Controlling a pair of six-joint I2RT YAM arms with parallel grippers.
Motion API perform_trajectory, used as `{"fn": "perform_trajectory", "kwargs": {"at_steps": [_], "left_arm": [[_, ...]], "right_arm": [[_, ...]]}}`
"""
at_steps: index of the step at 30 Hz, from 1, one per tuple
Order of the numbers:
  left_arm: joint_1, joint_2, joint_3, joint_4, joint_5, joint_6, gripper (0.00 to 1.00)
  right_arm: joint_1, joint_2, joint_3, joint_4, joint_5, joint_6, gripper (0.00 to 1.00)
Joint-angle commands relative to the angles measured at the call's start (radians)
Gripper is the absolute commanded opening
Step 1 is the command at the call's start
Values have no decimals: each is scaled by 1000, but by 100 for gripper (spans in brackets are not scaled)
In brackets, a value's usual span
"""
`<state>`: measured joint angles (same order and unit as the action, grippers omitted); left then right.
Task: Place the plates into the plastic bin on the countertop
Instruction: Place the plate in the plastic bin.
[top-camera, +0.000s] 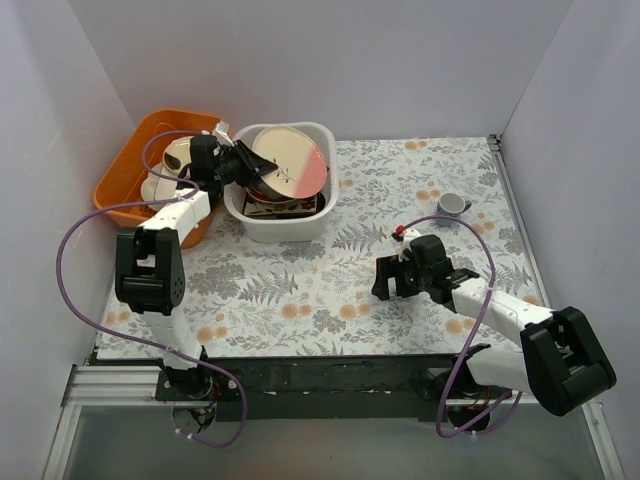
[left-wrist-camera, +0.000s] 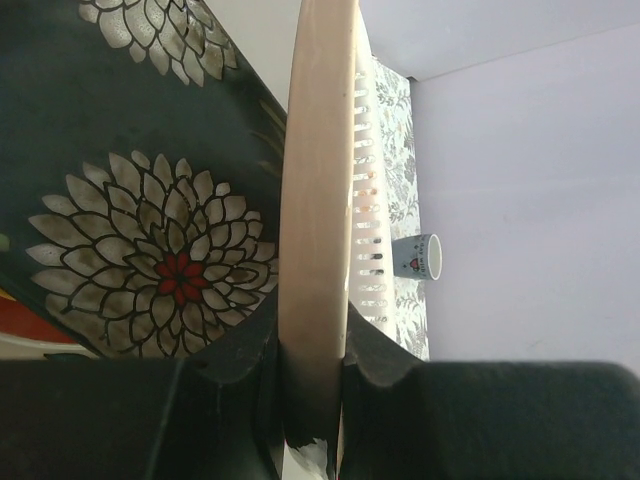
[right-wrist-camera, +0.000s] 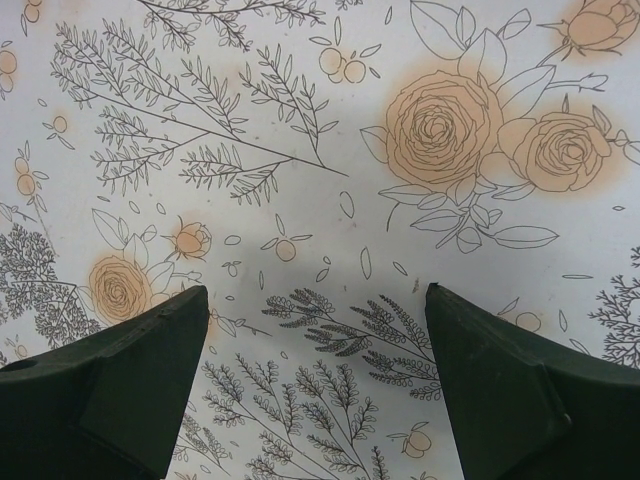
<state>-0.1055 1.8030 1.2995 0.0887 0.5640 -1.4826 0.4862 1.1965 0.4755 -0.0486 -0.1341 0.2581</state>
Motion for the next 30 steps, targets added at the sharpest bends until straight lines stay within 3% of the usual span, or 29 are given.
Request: {"fn": "perform_trajectory", "kwargs": {"at_steps": [1,13,16,17,23,28,30], "left_arm": [[3,-2,-14,69,40,5,0],[3,48,-6,-29,-6,45,3],[3,55,4,-55,-21,58,14],[3,56,7,-61,-27,59,26],[4,82,30,-118,-52,82,56],[3,87,46,-194,-105,111,89],[3,69,50,-217,-136,128,97]], "right_arm": [[-1,17,22,33,-7,-13,96],[-1,35,37,24,-13,-17,95],[-1,38,38,26,-18,-17,95],[-1,38,38,23,-16,-16,95],[-3,28,37,18,-19,-17,95],[-3,18,38,13,-19,-14,95],[-3,18,38,13,-21,-14,95]]}}
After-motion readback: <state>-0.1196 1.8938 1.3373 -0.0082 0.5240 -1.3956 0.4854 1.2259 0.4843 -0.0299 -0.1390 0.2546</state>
